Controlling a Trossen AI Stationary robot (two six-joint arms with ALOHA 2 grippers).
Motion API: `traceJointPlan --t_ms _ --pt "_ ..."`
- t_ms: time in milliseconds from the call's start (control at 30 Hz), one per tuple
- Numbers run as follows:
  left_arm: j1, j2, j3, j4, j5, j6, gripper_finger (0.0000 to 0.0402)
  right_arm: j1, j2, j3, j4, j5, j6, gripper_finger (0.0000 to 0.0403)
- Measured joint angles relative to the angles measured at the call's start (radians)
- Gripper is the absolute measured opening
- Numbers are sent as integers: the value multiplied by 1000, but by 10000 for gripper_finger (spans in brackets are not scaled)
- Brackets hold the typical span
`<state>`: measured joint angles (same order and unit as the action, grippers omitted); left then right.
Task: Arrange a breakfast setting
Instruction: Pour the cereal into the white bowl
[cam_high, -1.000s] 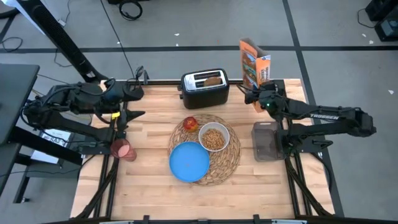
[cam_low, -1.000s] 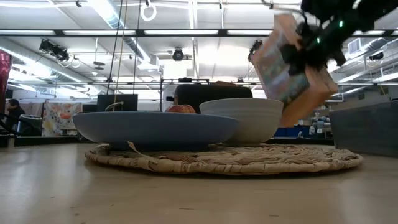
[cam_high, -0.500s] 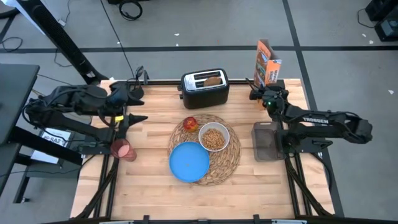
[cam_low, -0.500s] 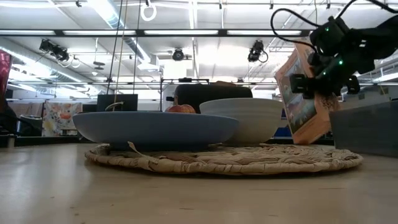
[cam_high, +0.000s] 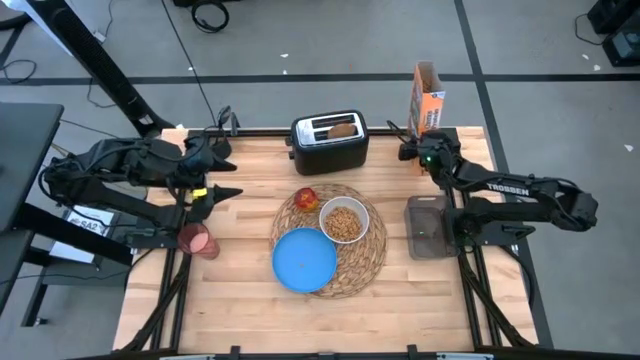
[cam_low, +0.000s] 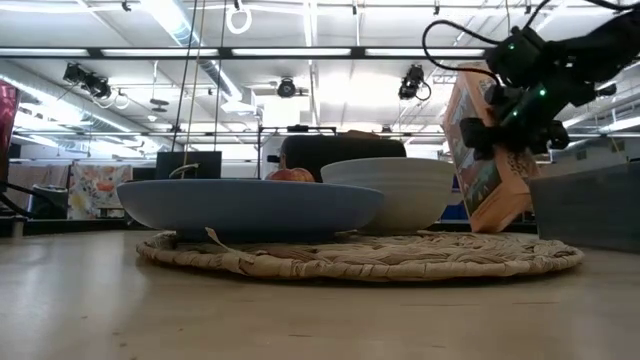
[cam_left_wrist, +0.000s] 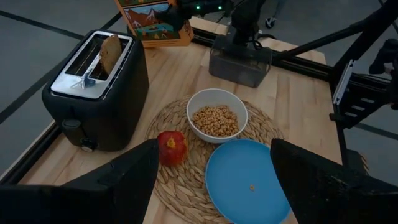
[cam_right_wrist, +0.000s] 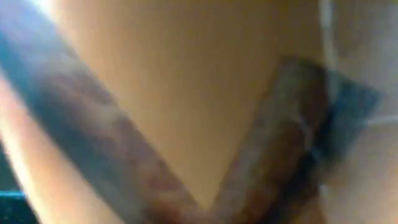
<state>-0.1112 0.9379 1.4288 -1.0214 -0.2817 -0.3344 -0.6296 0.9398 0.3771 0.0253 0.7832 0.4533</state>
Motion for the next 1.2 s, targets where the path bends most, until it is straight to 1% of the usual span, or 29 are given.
traceJointPlan --t_ms 267,400,500,600,700,833,900,1000,1133,1200 --pt "0 -2 0 1 0 -2 313 6 0 152 -396 -113 209 304" --pt "0 -2 0 12 0 -1 313 26 0 220 -526 -176 267 301" --pt "0 -2 0 24 0 4 313 45 0 244 -601 -198 310 300" --pt "0 -2 0 25 -1 5 313 65 -1 247 -628 -204 328 299" --pt "0 -2 0 26 -1 5 313 80 -1 234 -622 -186 326 297" --pt "0 -2 0 40 -1 5 313 93 -1 193 -557 -156 306 287" --pt "0 -2 0 49 -1 5 313 94 -1 166 -528 -156 306 286" --pt "0 -2 0 50 -1 5 313 98 -3 128 -505 -166 305 294" --pt "0 -2 0 51 -1 5 313 116 -3 79 -443 -134 278 309" --pt "0 -2 0 51 -1 2 313 120 -3 66 -413 -142 256 314"
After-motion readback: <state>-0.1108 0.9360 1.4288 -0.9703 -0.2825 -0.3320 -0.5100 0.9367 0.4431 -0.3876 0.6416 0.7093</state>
